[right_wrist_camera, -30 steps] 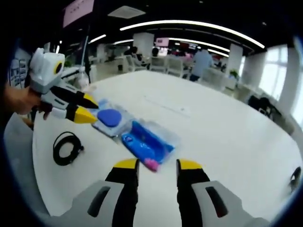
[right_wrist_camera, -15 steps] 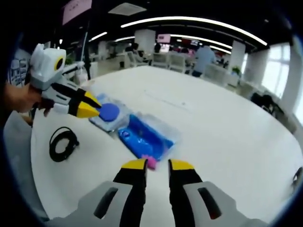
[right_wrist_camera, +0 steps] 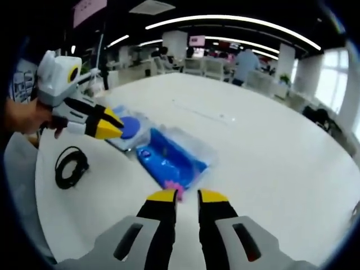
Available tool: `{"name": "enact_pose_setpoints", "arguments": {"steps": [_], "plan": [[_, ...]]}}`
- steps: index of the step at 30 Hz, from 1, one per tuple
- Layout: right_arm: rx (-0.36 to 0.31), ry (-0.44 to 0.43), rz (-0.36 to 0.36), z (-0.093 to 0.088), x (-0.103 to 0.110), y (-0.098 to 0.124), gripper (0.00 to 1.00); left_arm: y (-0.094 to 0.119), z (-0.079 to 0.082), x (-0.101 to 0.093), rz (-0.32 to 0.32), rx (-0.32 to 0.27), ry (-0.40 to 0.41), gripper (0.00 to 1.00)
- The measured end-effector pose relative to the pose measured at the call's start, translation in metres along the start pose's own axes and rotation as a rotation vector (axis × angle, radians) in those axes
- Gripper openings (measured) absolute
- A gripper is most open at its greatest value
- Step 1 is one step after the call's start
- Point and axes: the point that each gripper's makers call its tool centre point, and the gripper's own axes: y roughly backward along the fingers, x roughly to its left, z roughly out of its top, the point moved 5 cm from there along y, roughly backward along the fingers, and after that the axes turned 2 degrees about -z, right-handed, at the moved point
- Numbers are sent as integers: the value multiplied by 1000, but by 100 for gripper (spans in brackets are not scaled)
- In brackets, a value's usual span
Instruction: Arrange the tabletop items into an orderly group along one side of the table until the central work area is clear of visible clutter.
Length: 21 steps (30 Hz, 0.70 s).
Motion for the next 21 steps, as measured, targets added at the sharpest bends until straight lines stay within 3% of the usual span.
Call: {"name": "enact_pose_setpoints", "arguments": {"steps": [9, 21], "plan": [[22, -26, 20, -7, -2, -14, 11, -13, -7, 1, -5, 27, 5, 12], [45, -34, 22, -11, -5, -24, 11, -30, -3, 3, -7, 31, 14, 13]]}}
